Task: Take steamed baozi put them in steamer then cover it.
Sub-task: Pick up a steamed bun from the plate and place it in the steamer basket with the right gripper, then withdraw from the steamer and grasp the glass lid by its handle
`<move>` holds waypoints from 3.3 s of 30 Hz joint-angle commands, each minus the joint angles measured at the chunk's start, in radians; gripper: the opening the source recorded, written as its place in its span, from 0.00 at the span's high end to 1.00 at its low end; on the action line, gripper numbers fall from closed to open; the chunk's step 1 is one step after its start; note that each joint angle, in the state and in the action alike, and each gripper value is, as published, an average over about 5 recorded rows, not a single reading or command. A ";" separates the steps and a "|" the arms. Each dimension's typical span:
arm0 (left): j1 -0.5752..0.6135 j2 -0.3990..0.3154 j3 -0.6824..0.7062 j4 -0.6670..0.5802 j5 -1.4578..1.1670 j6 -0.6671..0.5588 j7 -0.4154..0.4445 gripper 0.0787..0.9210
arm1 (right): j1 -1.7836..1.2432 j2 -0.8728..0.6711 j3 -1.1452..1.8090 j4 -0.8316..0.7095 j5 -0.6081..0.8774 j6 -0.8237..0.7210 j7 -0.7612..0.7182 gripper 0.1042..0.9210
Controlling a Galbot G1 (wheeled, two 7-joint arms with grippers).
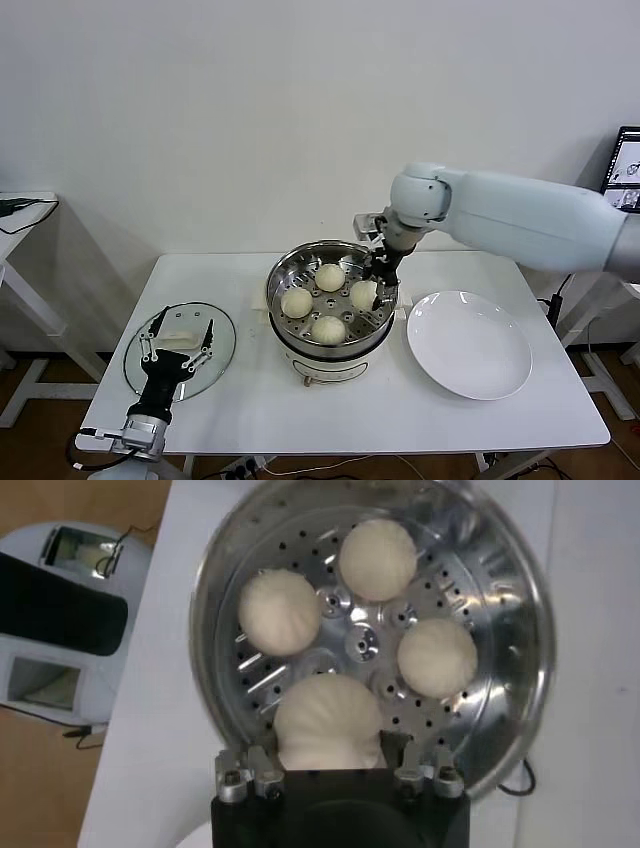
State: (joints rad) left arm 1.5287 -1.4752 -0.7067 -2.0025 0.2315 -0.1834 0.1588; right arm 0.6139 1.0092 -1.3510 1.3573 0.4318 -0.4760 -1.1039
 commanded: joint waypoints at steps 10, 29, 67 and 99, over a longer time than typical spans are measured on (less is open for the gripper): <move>0.005 0.001 -0.013 -0.005 -0.007 0.000 0.005 0.12 | -0.091 0.062 0.025 -0.098 -0.075 -0.004 0.009 0.27; 0.021 0.000 0.008 -0.025 0.009 0.005 -0.012 0.12 | -0.073 -0.292 0.327 0.036 0.054 0.023 -0.064 0.12; -0.006 -0.006 -0.003 -0.019 -0.033 0.000 -0.087 0.12 | -2.097 0.150 1.951 0.573 0.035 0.868 1.106 0.12; -0.150 0.086 -0.169 0.535 1.273 -0.285 -0.469 0.12 | -2.150 0.269 1.915 0.523 0.026 0.943 1.115 0.12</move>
State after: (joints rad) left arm 1.4710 -1.4132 -0.8401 -1.6539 1.1739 -0.4194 -0.2061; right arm -1.5133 1.2518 0.5582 1.8851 0.4662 0.4486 0.0027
